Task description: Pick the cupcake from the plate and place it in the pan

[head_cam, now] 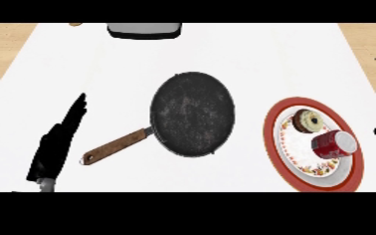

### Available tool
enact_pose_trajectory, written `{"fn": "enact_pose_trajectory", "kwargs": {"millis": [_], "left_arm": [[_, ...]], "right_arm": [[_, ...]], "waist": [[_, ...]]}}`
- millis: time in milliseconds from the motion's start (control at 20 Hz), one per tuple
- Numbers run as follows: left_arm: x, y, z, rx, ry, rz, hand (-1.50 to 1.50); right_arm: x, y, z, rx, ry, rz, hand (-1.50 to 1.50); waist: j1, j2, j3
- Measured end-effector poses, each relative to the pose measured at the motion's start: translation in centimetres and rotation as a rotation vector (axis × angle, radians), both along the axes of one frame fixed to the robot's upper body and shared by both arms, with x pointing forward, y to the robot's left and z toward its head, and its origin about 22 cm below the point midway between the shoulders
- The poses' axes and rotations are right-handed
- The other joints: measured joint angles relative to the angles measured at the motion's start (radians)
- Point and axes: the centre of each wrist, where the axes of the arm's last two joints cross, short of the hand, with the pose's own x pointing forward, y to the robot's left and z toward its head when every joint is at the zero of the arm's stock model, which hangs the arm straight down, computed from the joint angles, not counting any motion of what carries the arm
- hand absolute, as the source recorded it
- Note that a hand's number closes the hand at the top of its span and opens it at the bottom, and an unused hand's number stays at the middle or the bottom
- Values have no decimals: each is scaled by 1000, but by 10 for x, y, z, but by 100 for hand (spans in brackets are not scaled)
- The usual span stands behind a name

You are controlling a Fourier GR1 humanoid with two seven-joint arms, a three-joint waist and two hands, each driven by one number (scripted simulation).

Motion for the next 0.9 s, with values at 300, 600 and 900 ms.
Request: {"fn": "enact_pose_trajectory", "kwargs": {"millis": [300, 600, 900], "left_arm": [[-3, -2, 2, 6, 3, 1, 0], [-3, 0, 4, 7, 3, 7, 0], [-3, -3, 5, 10, -3, 9, 0]], "right_arm": [[31, 40, 10, -59, 104, 76, -150], [50, 67, 19, -109, 220, 134, -150], [64, 98, 8, -222, 340, 201, -150]], "waist": [[-2, -1, 0], [-6, -1, 0], [-5, -1, -1]]}}
